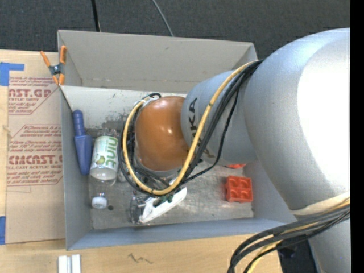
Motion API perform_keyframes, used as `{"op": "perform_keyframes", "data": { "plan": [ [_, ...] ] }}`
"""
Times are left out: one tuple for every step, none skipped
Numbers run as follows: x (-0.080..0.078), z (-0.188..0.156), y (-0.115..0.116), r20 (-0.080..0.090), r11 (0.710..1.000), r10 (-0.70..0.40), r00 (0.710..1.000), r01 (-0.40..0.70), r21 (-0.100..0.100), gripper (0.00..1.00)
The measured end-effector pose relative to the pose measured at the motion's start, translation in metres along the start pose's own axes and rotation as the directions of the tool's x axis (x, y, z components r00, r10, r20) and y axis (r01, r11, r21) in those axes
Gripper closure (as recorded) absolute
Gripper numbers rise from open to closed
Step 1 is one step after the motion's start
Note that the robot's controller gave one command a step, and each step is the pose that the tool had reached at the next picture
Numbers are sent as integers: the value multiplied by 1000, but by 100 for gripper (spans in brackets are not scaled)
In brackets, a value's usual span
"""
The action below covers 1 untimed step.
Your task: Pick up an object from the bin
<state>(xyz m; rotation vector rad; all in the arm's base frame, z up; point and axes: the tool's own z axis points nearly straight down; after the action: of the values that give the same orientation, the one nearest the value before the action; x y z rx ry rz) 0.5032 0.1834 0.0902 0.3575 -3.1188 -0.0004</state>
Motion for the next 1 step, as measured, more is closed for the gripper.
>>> {"op": "perform_keyframes", "data": {
  "plan": [
    [9, -31, -4, -3, 1000, -2, 1000, 2, 0, 0]
  ]
}}
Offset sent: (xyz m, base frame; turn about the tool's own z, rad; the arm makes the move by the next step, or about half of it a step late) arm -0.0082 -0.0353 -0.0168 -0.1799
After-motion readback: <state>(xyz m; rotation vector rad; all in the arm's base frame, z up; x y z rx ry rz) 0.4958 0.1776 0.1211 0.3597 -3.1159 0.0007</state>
